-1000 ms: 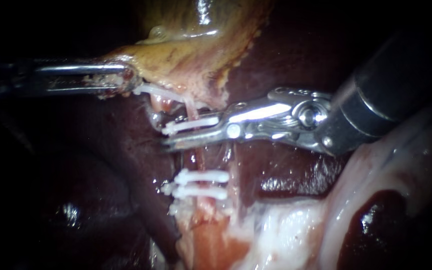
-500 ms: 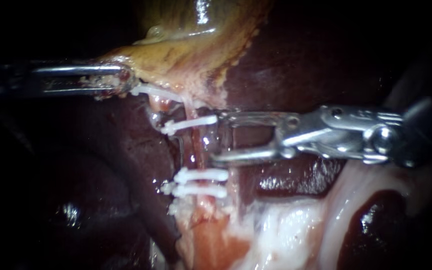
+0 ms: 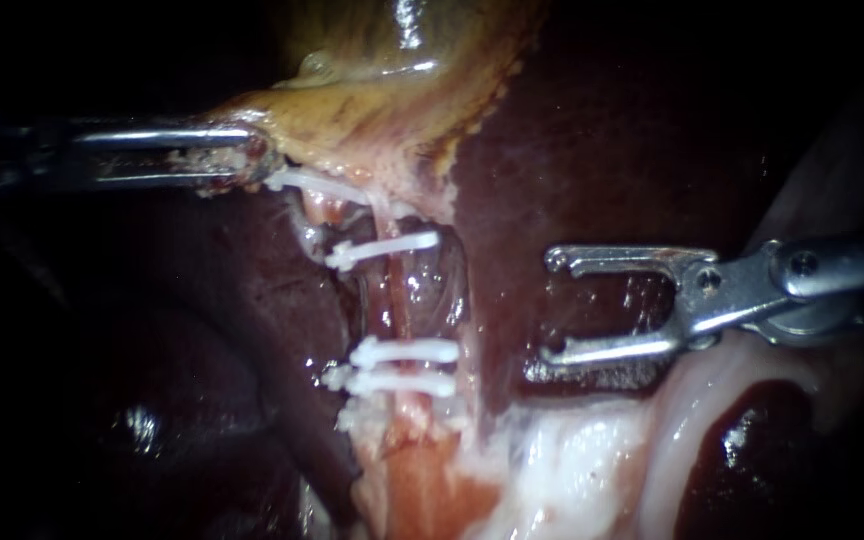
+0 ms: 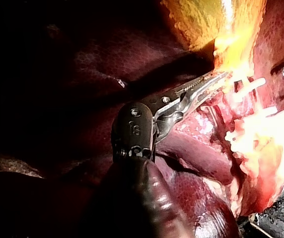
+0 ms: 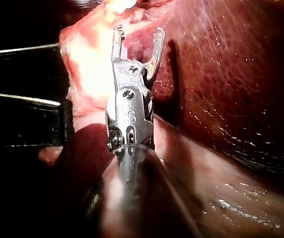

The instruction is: Going back third clip right tube

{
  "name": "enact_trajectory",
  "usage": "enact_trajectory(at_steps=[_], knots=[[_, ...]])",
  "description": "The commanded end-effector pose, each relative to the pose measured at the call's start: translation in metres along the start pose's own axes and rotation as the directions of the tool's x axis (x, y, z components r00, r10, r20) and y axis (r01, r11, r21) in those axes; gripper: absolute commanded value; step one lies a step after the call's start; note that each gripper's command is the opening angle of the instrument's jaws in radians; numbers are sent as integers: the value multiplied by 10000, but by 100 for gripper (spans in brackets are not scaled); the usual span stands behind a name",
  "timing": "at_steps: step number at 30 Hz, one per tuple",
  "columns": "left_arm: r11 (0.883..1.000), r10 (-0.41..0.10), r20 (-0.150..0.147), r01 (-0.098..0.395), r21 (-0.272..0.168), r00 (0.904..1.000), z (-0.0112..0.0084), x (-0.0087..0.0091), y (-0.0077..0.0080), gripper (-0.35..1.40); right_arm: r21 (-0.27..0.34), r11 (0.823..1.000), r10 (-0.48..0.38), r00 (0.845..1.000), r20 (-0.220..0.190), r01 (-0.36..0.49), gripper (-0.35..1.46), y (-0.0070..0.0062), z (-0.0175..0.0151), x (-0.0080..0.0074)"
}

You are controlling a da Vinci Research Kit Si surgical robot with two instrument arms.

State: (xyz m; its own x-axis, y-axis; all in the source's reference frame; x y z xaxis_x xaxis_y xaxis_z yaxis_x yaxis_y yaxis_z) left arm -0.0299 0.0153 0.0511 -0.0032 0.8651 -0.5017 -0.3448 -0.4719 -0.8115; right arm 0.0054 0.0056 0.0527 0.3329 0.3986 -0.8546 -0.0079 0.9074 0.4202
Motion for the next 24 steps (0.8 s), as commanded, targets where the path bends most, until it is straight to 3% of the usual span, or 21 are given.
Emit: enact_trajectory(at_steps=[1, 13, 24], knots=[[10000, 10, -11, -10, 33, 10000, 2, -1, -1, -35, 8, 10000, -39, 10000, 11, 39, 49, 1, -1, 0], [9997, 232, 21, -232, 4, 9997, 51, -25, -20, -35, 284, 9983, -507, 9987, -21, 507, 50, 2, -10, 0], [9997, 260, 54, -260, -12, 9996, 57, -30, -21, -35, 544, 9953, -803, 9967, -64, 805, 50, 1, -11, 0]])
